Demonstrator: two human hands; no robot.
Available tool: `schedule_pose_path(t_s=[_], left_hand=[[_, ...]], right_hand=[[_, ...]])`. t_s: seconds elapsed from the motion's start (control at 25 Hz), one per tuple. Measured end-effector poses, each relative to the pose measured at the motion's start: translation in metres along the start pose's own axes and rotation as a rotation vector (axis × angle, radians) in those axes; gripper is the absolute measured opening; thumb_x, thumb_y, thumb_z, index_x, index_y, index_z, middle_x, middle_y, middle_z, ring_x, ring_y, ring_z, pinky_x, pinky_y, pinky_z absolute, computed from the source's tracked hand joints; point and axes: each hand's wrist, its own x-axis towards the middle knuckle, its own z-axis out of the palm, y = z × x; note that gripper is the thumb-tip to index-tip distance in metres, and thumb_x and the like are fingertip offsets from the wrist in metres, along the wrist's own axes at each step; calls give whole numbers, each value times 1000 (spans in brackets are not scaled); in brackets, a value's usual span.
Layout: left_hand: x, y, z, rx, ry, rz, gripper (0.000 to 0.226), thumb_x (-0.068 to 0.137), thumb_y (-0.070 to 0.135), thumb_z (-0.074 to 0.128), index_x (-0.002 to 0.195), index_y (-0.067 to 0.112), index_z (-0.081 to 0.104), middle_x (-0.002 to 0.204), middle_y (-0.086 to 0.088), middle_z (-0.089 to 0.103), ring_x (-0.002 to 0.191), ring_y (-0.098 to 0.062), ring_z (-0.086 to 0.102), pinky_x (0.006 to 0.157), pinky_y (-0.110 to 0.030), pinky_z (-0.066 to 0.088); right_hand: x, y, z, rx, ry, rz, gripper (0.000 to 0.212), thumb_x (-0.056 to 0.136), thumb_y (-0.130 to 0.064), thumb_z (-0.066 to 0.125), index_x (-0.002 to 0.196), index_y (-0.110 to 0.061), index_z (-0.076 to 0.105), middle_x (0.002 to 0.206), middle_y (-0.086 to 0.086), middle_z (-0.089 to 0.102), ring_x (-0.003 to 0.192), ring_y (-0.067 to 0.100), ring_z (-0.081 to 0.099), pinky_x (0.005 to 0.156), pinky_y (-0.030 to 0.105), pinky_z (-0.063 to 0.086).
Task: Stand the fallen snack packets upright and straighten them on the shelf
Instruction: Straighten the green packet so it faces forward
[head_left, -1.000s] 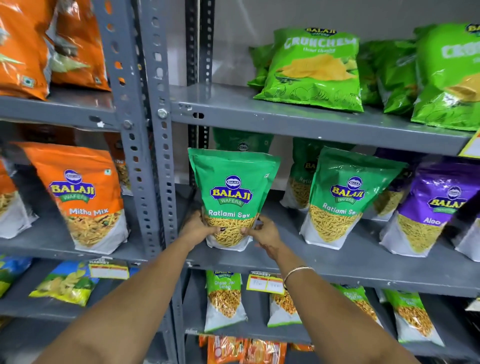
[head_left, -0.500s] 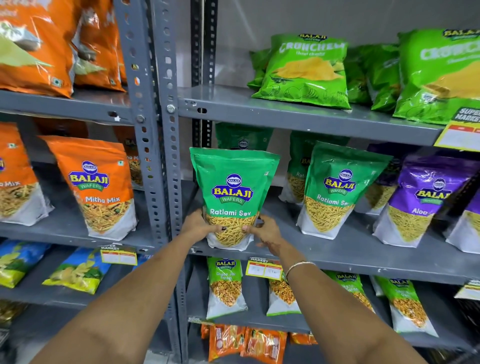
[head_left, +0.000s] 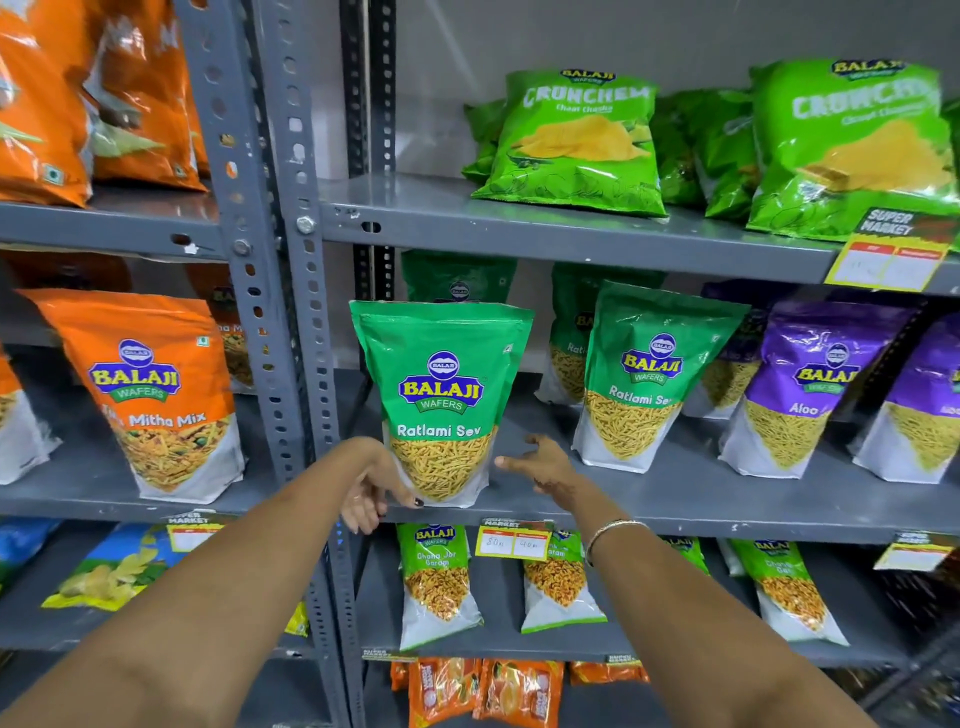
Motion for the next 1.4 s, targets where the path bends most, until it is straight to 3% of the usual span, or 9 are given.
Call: schedule_pose_path(t_s=[0.2, 0.32, 0.48, 0.64, 0.76, 0.84, 1.0, 1.24, 1.4], left_hand=[[-5, 70, 36, 147, -225, 128, 55, 95, 36, 41, 134, -2, 37, 143, -21, 44, 133, -32, 44, 109, -44, 34], [2, 124, 64, -30, -36, 436, 54, 93, 30, 47, 136, -2, 38, 116, -16, 55, 109, -27, 55, 105, -42, 40], [33, 193, 83, -327, 330, 640, 77, 85, 29, 63, 146, 4, 23, 142, -13, 40, 129, -23, 41, 98, -34, 42], [60, 238, 95, -519, 457, 664, 89, 80, 14, 69, 149, 5, 13, 155, -6, 25, 140, -21, 30, 109, -31, 30], [75, 257, 101, -598, 459, 694, 57, 77, -1, 69, 128, 4, 44, 136, -9, 52, 109, -15, 50, 78, -19, 47], [78, 261, 105, -617, 472, 695, 43, 74, -4, 71, 109, 10, 50, 129, -21, 59, 102, -19, 56, 77, -21, 51], [72, 255, 116, -621, 555, 653, 42, 68, 6, 79, 103, 7, 56, 119, -18, 66, 100, -22, 61, 94, -38, 49], [41, 233, 132, -447, 575, 572, 56, 66, 24, 81, 113, 3, 58, 122, -14, 66, 110, -28, 61, 96, -38, 50], [31, 223, 145, -400, 620, 562, 57, 69, 28, 78, 116, 4, 56, 124, -13, 64, 113, -28, 59, 92, -34, 47]], right_hand=[[2, 28, -70, -73, 198, 67, 86, 74, -28, 76, 139, 2, 29, 143, 18, 40, 131, 34, 41, 103, 39, 40], [14, 46, -119, -31, 310, 109, 100, 63, -36, 81, 138, 0, 27, 143, 21, 39, 130, 37, 41, 108, 46, 39], [40, 66, -187, -108, 385, 90, 107, 71, -37, 76, 145, 3, 9, 151, 24, 21, 141, 36, 22, 115, 43, 24], [79, 88, -220, 132, 124, 6, 123, 56, -30, 86, 146, -4, 7, 155, 15, 20, 141, 28, 25, 114, 44, 31], [98, 96, -226, 240, -143, -137, 65, 69, 1, 76, 125, -12, 44, 132, 16, 54, 114, 23, 59, 85, 25, 54], [101, 97, -225, 277, -237, -230, 52, 71, 15, 69, 108, -19, 57, 115, 13, 64, 95, 11, 69, 75, 19, 57], [101, 103, -222, 321, -203, -190, 78, 53, -2, 85, 121, -8, 50, 123, 15, 63, 107, 24, 64, 93, 41, 54], [60, 106, -214, 273, -175, -140, 67, 64, 5, 78, 118, -16, 45, 123, 8, 59, 116, 28, 57, 100, 43, 47], [37, 106, -210, 256, -143, -155, 90, 51, -18, 85, 131, -15, 42, 132, 10, 58, 121, 27, 55, 104, 47, 45]])
